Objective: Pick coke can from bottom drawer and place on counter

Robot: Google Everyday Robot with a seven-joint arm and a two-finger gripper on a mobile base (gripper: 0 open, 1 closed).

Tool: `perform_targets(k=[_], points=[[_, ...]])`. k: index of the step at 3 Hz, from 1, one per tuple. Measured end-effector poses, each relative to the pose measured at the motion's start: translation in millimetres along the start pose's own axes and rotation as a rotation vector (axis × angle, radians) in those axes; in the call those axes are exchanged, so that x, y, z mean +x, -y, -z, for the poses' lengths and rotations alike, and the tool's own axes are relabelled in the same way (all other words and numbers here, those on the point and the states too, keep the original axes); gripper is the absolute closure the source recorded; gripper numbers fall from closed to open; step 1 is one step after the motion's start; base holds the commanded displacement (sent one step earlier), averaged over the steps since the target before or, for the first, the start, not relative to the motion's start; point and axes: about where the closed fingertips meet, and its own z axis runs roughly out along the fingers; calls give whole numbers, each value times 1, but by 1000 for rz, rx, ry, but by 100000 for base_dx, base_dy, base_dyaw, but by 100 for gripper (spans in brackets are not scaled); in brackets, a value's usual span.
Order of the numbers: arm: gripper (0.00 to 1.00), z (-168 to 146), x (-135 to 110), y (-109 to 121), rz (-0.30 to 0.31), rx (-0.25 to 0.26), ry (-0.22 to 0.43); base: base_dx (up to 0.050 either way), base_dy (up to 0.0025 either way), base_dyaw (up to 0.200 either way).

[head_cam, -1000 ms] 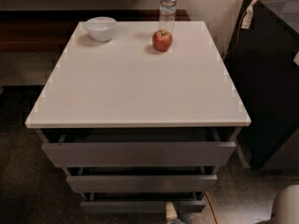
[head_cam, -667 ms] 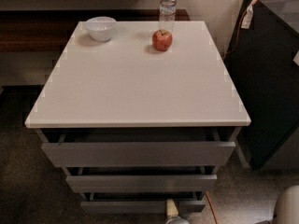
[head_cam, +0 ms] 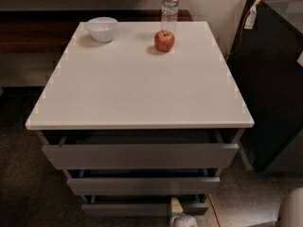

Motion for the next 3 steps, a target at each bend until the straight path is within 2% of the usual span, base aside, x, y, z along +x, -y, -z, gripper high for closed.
perform_targets(k=[3], points=[[0, -28, 10, 28, -23, -9, 11, 0, 0, 0]])
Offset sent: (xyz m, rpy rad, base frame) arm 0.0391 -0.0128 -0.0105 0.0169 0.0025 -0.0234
